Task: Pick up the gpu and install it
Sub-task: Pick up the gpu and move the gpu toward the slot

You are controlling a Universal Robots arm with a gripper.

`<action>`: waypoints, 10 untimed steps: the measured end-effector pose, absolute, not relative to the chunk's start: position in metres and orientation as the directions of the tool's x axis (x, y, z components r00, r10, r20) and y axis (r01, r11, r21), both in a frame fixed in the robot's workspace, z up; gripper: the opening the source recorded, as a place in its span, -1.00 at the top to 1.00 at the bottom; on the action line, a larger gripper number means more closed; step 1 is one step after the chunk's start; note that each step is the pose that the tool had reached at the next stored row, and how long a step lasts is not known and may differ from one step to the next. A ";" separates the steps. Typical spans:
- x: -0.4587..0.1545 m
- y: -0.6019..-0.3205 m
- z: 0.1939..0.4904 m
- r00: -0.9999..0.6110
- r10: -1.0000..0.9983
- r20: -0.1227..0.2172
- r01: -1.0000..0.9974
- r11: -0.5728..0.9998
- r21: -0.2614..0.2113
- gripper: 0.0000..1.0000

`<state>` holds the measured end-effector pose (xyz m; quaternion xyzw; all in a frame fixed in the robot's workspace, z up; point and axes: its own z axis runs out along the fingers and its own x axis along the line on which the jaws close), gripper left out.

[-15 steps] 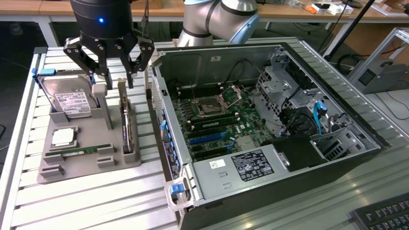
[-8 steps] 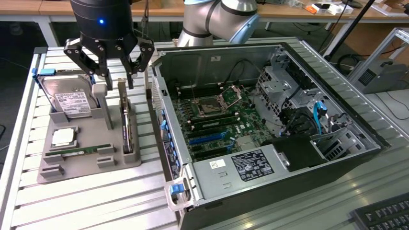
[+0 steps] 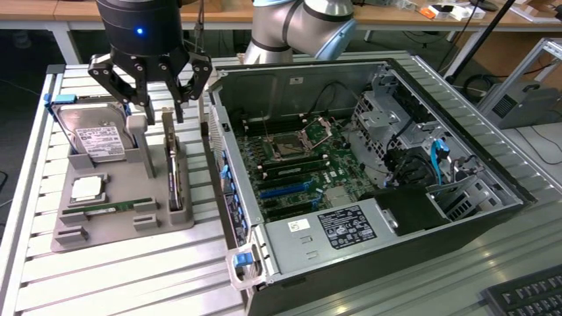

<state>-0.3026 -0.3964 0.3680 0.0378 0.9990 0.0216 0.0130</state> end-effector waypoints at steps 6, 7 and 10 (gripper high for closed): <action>-0.303 -0.396 0.366 -0.997 0.076 -0.024 0.075 0.996 0.044 0.12; -0.303 -0.396 0.366 -0.997 0.076 -0.024 0.075 0.996 0.044 0.12; -0.303 -0.396 0.366 -0.997 0.076 -0.024 0.075 0.996 0.044 0.12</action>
